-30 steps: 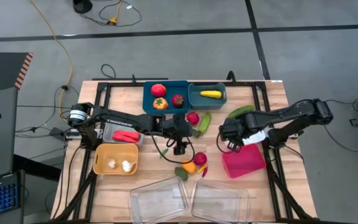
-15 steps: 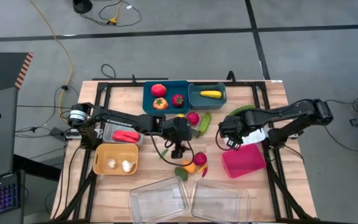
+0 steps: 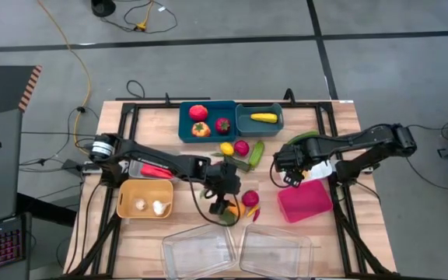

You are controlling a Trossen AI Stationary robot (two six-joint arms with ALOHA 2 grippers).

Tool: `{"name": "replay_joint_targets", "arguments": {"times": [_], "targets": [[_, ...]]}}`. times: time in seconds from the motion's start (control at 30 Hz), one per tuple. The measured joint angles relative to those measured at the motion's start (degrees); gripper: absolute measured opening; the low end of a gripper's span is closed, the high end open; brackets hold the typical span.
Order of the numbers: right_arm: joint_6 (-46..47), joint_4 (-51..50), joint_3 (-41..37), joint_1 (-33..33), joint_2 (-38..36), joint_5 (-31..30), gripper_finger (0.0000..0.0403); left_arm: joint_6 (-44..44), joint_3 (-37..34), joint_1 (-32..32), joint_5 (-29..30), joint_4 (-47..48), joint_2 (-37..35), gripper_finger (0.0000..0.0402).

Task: Sort produce into baskets
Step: Put the lemon into the white bin

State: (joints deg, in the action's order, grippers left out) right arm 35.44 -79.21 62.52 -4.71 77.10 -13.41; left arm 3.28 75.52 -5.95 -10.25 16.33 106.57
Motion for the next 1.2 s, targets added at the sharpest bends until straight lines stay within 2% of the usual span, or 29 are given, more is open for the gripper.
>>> {"name": "replay_joint_targets", "arguments": {"times": [0.17,0.53,1.03,1.2], "targets": [[0.09,0.34,0.00,0.00,0.02,0.00,0.0365,-0.47,-0.09,-1.27,0.18,-0.24,2.48,0.0267],[0.09,1.64,0.00,0.00,0.02,0.02,0.0366,-0.61,0.02,-1.73,0.01,-0.78,5.13,0.0267],[0.07,2.07,0.00,-0.02,0.02,0.04,0.0366,-0.91,0.07,-1.73,-3.69,-2.33,10.55,0.0267],[0.07,2.07,0.00,-0.02,0.02,0.04,0.0366,-0.84,0.03,-1.76,-3.64,-3.25,10.64,0.0252]]}}
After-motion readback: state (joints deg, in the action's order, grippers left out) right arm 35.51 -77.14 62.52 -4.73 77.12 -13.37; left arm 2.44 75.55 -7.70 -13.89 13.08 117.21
